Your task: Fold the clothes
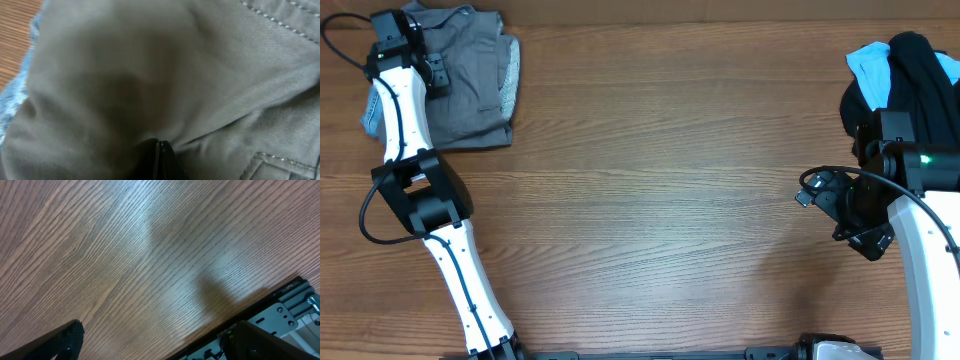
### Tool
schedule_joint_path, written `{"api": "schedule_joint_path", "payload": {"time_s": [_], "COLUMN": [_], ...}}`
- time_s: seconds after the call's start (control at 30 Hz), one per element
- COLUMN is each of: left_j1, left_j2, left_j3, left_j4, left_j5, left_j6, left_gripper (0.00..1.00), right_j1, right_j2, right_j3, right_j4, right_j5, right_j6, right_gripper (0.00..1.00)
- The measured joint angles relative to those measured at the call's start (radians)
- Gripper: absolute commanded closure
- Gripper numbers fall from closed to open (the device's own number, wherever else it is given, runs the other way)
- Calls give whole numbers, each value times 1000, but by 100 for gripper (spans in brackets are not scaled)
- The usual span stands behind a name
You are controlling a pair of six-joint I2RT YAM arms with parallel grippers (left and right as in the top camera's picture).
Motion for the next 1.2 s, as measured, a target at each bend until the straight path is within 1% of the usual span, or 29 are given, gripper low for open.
{"api": "schedule_joint_path", "payload": {"time_s": [0.1, 0.13, 0.2, 0.27, 0.3, 0.33, 0.37, 0.4, 0.57, 0.67, 0.77, 0.87, 0.93, 1.1, 1.2], "left_j1": [4, 5, 5, 4, 4, 4, 2, -2, -25, -60, -98, -126, -134, -136, -136], "left_j2": [-1, -1, -6, -21, -31, -47, -69, -92, -264, -397, -509, -570, -584, -577, -576], "left_j3": [8, 8, 8, 8, 8, 8, 8, 8, 7, 7, 15, 20, 20, 19, 19], "left_j4": [-10, -10, -11, -21, -26, -27, -26, -24, -16, -12, -28, -48, -60, -122, -166], "left_j5": [0, 0, -1, -8, -9, -11, -10, -5, 80, 177, 287, 373, 407, 439, 444], "left_j6": [-21, -26, -35, -47, -54, -58, -64, -70, -77, -82, -112, -136, -149, -156, -159], "left_gripper": [95, 92, 78, 70, 62, 48, 13, 0, 0, 0, 0, 0, 0, 0, 0], "right_j1": [0, 0, 0, 0, 0, 0, 0, 0, 0, 0, 0, 0, 0, 0, 0], "right_j2": [0, 0, 0, 0, 0, 0, 0, 0, 0, -8, -74, -218, -346, -655, -772], "right_j3": [0, 0, 0, 0, 0, 0, 0, 0, 17, 56, 86, 98, 102, 121, 124], "right_j4": [0, 1, 3, 8, 10, 14, 21, 26, -9, -41, -67, -98, -120, -134, -134], "right_j5": [0, 0, 0, 0, -1, 0, 0, 0, 11, 18, 19, 19, 19, 23, 37], "right_j6": [0, 0, 0, 2, 3, 5, 6, 8, 8, 7, -4, -15, -27, -56, -62], "right_gripper": [0, 0, 0, 0, 0, 0, 0, 0, 0, 0, 0, 0, 0, 0, 0]}}
